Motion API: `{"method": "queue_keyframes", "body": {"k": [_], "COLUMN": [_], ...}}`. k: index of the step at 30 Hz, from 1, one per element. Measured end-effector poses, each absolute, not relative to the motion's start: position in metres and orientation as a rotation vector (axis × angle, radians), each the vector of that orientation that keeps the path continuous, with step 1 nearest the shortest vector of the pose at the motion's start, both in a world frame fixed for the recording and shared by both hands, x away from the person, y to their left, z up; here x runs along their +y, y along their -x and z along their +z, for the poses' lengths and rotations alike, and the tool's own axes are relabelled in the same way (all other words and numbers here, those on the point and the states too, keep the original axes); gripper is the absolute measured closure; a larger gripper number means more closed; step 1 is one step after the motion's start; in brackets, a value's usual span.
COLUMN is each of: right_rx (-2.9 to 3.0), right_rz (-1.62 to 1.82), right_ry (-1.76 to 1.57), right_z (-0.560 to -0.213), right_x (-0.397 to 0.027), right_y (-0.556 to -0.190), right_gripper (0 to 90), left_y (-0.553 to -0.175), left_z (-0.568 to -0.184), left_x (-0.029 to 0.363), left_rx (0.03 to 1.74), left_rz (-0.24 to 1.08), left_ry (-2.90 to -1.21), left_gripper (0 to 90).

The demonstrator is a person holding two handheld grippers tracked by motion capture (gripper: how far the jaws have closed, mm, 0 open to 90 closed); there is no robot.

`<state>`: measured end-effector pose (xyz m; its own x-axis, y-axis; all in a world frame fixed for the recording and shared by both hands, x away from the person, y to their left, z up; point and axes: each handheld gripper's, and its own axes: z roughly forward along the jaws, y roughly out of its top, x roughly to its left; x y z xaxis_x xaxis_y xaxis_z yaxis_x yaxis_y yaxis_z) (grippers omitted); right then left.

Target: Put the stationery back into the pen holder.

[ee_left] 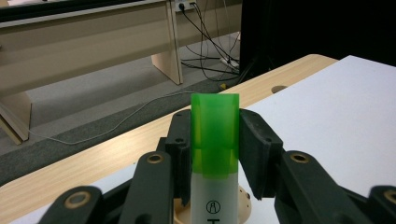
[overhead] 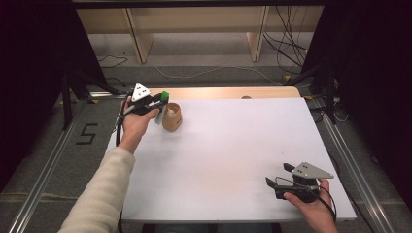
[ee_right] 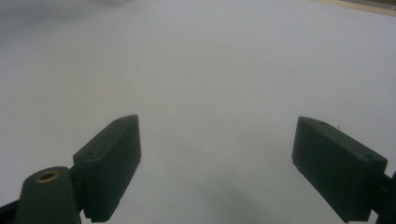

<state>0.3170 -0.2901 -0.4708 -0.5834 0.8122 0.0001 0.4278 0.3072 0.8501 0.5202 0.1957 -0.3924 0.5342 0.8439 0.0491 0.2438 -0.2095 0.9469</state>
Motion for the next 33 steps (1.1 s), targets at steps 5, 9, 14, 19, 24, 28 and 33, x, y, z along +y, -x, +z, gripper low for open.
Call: {"method": "queue_keyframes", "body": {"k": [5, 9, 14, 19, 24, 28, 33], "right_rx": [2.149, 2.148, 2.148, 2.146, 2.150, 2.152, 2.150], "right_rz": [1.194, 1.195, 1.196, 1.198, 1.196, 1.196, 1.196], "right_ry": [-1.102, -1.101, -1.099, -1.101, -1.102, -1.100, -1.097], "right_z": [-0.471, -0.471, -0.471, -0.471, -0.471, -0.471, -0.471], "right_x": [-0.290, -0.290, -0.290, -0.290, -0.290, -0.290, -0.291], "right_y": [-0.317, -0.317, -0.317, -0.317, -0.317, -0.317, -0.318], "right_gripper": [16.3, 16.3, 16.3, 16.3, 16.3, 16.3, 16.3], "left_y": [-0.524, -0.529, -0.532, -0.536, -0.539, -0.543, -0.546], "left_z": [-0.389, -0.385, -0.381, -0.380, -0.380, -0.378, -0.378], "left_x": [0.194, 0.195, 0.197, 0.199, 0.198, 0.197, 0.195], "left_rx": [0.911, 0.909, 0.912, 0.920, 0.918, 0.914, 0.906], "left_rz": [0.732, 0.743, 0.755, 0.747, 0.744, 0.753, 0.753], "left_ry": [-1.729, -1.729, -1.701, -1.698, -1.687, -1.686, -1.685], "left_gripper": [67.2, 67.2, 67.2, 67.2, 67.2, 67.2, 67.2]}}
